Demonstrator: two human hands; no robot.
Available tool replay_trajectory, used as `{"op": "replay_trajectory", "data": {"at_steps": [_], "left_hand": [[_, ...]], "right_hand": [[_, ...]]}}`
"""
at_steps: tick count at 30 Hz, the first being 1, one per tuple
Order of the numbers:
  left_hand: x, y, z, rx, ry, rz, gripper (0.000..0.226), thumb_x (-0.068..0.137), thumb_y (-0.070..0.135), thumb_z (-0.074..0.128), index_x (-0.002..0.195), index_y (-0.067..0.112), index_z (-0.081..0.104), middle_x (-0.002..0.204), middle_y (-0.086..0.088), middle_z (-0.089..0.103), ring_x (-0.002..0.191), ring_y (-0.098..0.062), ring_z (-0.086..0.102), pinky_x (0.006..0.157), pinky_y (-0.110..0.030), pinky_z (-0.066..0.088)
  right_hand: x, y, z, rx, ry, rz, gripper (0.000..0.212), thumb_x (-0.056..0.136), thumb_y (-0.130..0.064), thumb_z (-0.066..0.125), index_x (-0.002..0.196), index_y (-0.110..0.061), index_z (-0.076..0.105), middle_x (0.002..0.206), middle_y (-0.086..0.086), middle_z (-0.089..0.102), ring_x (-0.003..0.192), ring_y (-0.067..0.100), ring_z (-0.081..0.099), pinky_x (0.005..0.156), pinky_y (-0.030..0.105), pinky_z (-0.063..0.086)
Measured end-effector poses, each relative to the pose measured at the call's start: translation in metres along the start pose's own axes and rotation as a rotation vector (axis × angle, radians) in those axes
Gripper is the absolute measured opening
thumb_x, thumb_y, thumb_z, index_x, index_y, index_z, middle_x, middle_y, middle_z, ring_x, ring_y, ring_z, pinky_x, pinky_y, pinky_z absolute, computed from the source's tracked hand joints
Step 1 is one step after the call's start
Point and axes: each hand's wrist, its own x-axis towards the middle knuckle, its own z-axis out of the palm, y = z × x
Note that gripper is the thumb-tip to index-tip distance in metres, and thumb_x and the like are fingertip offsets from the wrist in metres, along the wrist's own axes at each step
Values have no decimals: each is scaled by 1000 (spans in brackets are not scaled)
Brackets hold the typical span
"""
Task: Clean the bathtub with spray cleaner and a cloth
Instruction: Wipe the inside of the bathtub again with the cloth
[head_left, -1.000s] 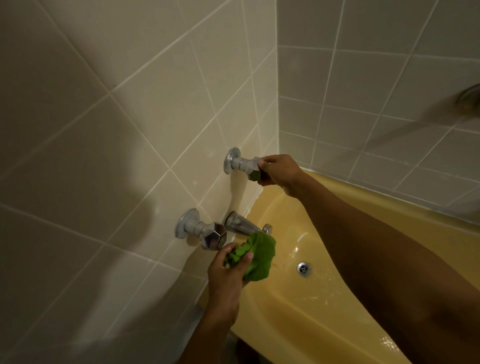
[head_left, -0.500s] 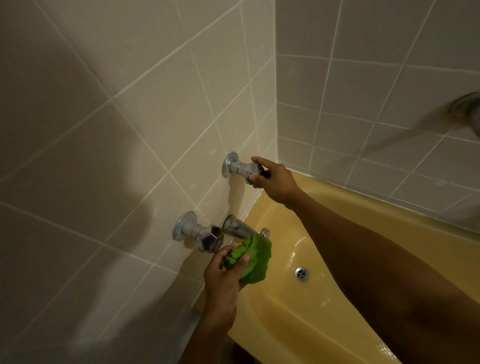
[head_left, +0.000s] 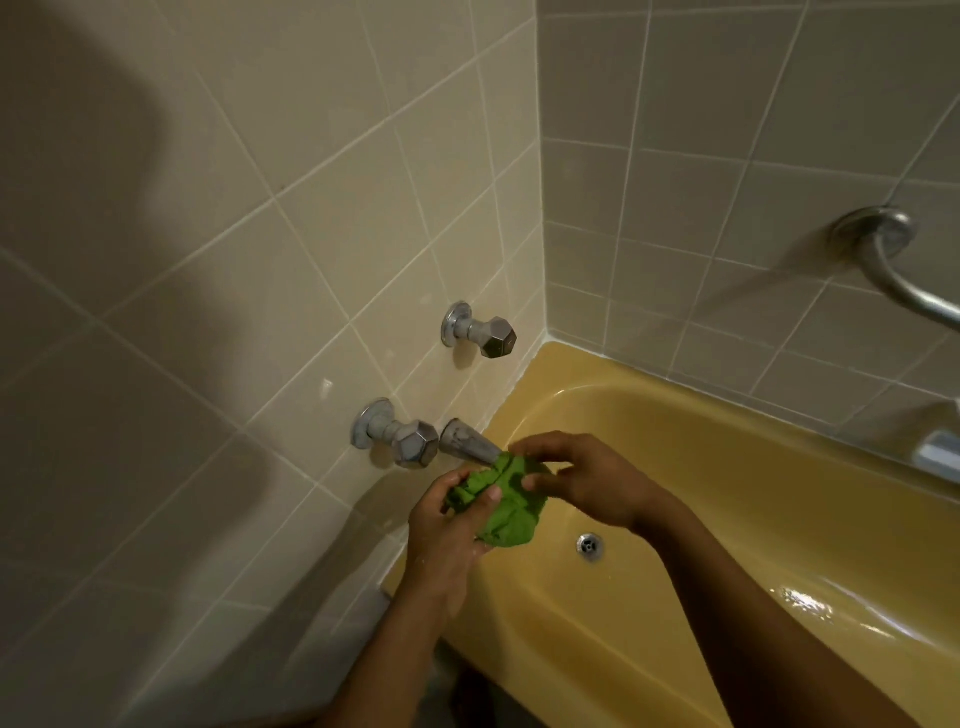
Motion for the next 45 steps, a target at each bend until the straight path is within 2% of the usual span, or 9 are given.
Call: {"op": "replay_trajectory", "data": {"at_steps": [6, 10, 13, 25, 31, 34, 38, 41, 45], "left_hand": [[-47, 10, 8, 65, -330, -26, 57, 77, -1, 73, 129, 20, 67, 133, -13, 65, 119, -34, 67, 93, -56, 59], [-80, 21, 16, 335, -403, 207, 41, 91, 5, 75, 123, 30, 68, 128, -6, 68, 115, -23, 69, 87, -48, 63], [-98, 29, 19, 577, -428, 385, 39, 92, 14, 76, 123, 35, 65, 118, 11, 70, 107, -4, 68, 87, -29, 61], [-124, 39, -16, 897, -426, 693, 23, 83, 16, 85, 99, 23, 70, 103, 17, 69, 98, 9, 59, 79, -4, 43], [-156, 57, -12, 573, -532, 454, 23, 99, -5, 54, 113, 12, 61, 102, -9, 70, 83, -19, 71, 72, -27, 61], [-175, 62, 0, 618, -608, 426, 15, 98, -1, 48, 106, 10, 54, 92, -9, 62, 78, -19, 57, 63, -24, 52], [-197, 63, 16, 447, -782, 307, 26, 80, 18, 58, 103, 7, 50, 82, -4, 56, 73, -17, 50, 61, -29, 43], [-217, 54, 37, 481, -699, 415, 16, 103, 24, 58, 103, 8, 59, 79, 0, 63, 71, -16, 57, 57, -22, 46], [-244, 36, 75, 648, -687, 647, 13, 104, 19, 59, 109, 20, 71, 95, 4, 74, 92, -13, 69, 77, -26, 57]], "right_hand": [[-75, -4, 6, -153, 381, -31, 14, 89, -18, 77, 94, -29, 71, 101, -14, 69, 95, 3, 64, 86, 35, 56], [-123, -20, 1, -67, 539, 3, 13, 93, -18, 73, 85, -26, 66, 90, -15, 72, 91, -1, 66, 80, 22, 52], [-153, -34, 1, 27, 608, 33, 13, 92, -17, 75, 85, -20, 64, 86, -6, 73, 80, 4, 69, 72, 30, 56], [-217, -65, 31, 125, 708, -8, 11, 87, -15, 78, 83, -14, 67, 91, -4, 76, 90, 14, 71, 85, 44, 60], [-247, -79, 39, 284, 777, -43, 17, 87, -13, 77, 83, -4, 63, 77, 8, 69, 76, 18, 68, 74, 37, 59], [-264, -85, 34, 311, 759, -78, 15, 88, -14, 76, 83, -9, 63, 74, 2, 66, 73, 17, 64, 68, 33, 55], [-291, -85, 20, 312, 771, -72, 15, 90, -14, 74, 85, -4, 63, 75, 11, 67, 69, 28, 65, 67, 49, 57], [-319, -86, 7, 213, 763, -25, 12, 93, -14, 71, 88, -5, 66, 78, 13, 70, 70, 27, 69, 72, 51, 60], [-352, -88, -7, 82, 622, 50, 29, 95, -32, 70, 121, -20, 62, 107, 0, 69, 98, 13, 69, 79, 31, 59]]}}
